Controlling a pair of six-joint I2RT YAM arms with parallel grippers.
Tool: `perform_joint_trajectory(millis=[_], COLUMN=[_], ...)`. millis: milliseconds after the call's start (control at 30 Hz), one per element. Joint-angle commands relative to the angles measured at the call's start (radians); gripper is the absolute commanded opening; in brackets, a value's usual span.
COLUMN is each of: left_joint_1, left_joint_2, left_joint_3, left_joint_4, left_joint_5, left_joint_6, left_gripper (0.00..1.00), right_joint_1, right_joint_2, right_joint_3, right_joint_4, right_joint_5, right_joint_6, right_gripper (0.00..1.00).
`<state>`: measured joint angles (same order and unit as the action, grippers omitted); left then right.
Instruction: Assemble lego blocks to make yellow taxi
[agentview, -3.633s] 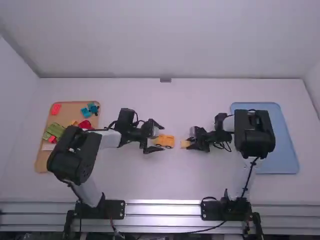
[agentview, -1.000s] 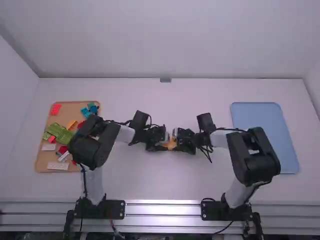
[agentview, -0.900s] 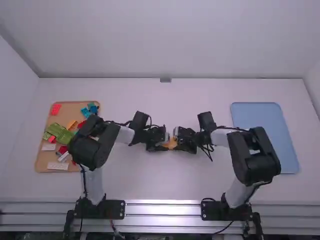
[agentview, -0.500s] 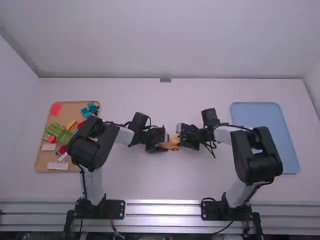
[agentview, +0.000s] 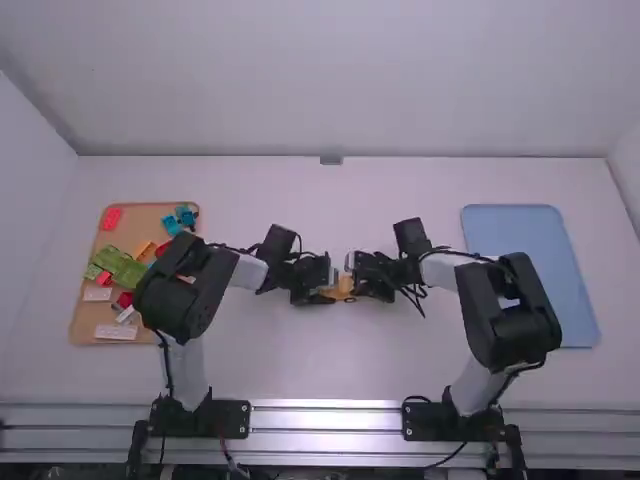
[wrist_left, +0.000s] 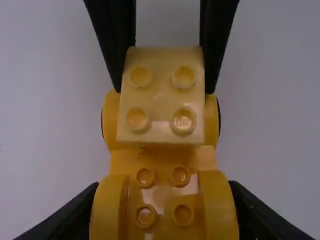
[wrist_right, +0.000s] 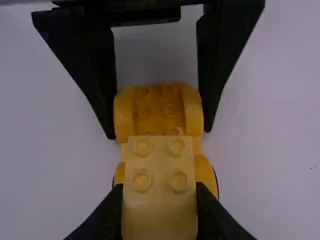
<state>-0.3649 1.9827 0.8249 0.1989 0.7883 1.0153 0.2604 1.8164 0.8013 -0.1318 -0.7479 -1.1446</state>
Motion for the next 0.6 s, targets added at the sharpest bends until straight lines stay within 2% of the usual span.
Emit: perform_joint_trajectory(millis=[0,400,567], left_joint_1=[0.004,0.004,0.004], left_joint_2=[0.059,0.059,0.059], left_joint_3=[-0.058,-0.050,-0.051], left_joint_4=[-0.056,-0.067,-0.069], left_joint_5=[-0.150,-0.150,-0.150], left_joint_6=[-0.015,-0.024,-0.024], left_gripper=[0.43,0.43,0.43], right_joint_1=[-0.013,0.008,0.011], right_joint_2=[0.009,0.009,0.009], right_joint_3=[0.018,0.017,0.017], right_joint_4=[-0.005,-0.007,-0.004], right_joint_5=[0.017,0.016,0.016], right_joint_6=[-0.004,-0.004,-0.004], right_gripper=[0.09,0.11,0.33])
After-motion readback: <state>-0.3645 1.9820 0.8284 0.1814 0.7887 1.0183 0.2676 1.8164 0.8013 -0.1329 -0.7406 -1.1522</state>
